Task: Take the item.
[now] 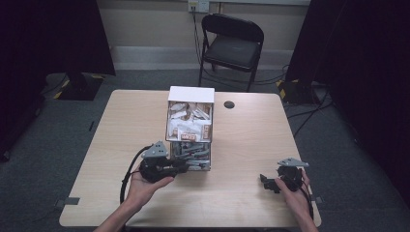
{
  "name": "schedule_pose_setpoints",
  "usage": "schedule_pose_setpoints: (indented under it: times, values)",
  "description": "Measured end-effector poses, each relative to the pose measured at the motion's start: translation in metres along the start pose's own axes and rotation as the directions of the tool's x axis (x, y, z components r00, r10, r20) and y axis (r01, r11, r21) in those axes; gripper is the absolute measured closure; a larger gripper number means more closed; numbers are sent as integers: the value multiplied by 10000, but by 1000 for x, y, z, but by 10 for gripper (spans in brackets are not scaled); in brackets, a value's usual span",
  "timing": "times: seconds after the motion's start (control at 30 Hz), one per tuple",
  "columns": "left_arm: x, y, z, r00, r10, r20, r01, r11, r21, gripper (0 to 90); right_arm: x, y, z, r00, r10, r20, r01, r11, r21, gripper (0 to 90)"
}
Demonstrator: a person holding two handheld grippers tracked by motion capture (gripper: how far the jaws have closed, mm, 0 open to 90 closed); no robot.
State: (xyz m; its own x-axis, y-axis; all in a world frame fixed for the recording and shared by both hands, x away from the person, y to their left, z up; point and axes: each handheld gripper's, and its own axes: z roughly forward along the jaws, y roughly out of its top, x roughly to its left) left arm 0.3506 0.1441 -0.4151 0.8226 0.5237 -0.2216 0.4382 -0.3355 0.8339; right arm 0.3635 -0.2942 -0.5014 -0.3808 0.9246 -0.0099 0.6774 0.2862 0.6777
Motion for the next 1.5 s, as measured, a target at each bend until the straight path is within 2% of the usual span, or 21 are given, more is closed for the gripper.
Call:
schedule_pose_setpoints:
  times: [0.2, 0.5, 0.57, 0.63, 0.67, 0.77, 1.07, 1.33, 1.5]
  values:
    - [1, 2, 10, 10000, 89, 36, -89, 9999, 87, 711, 0, 0, 0, 10000, 16, 0, -16, 10000, 9, 0]
    - [3, -3, 20, 9998, 166, 81, -168, 9996, 222, 722, 0, 0, 0, 10000, -55, -40, 55, 10000, -8, 0]
    - [4, -4, 21, 9994, 306, 138, -309, 9993, 229, 734, 0, 0, 0, 10000, -54, -39, 54, 10000, -7, 0]
    - [4, -4, 20, 9996, 249, 142, -252, 9995, 190, 737, 0, 0, 0, 10000, -56, -39, 56, 10000, -7, 0]
    - [3, -4, 21, 9992, 387, 52, -388, 9989, 280, 725, 0, 0, 0, 10000, -55, -41, 55, 10000, -6, 0]
    - [3, -5, 22, 9995, 314, 30, -315, 9993, 220, 715, 0, 0, 0, 10000, -55, -40, 55, 10000, -6, 0]
    - [5, -11, 26, 9990, 437, -5, -437, 9990, 107, 733, 0, 0, 0, 10000, -42, -45, 43, 10000, 3, 0]
    - [4, -13, 31, 9986, 523, -41, -523, 9986, 40, 712, 0, 0, 0, 10000, -58, -44, 58, 10000, -4, 0]
    - [5, -14, 32, 9984, 565, -85, -564, 9983, 114, 763, 0, 0, 0, 10000, -44, -45, 44, 10000, 4, 0]
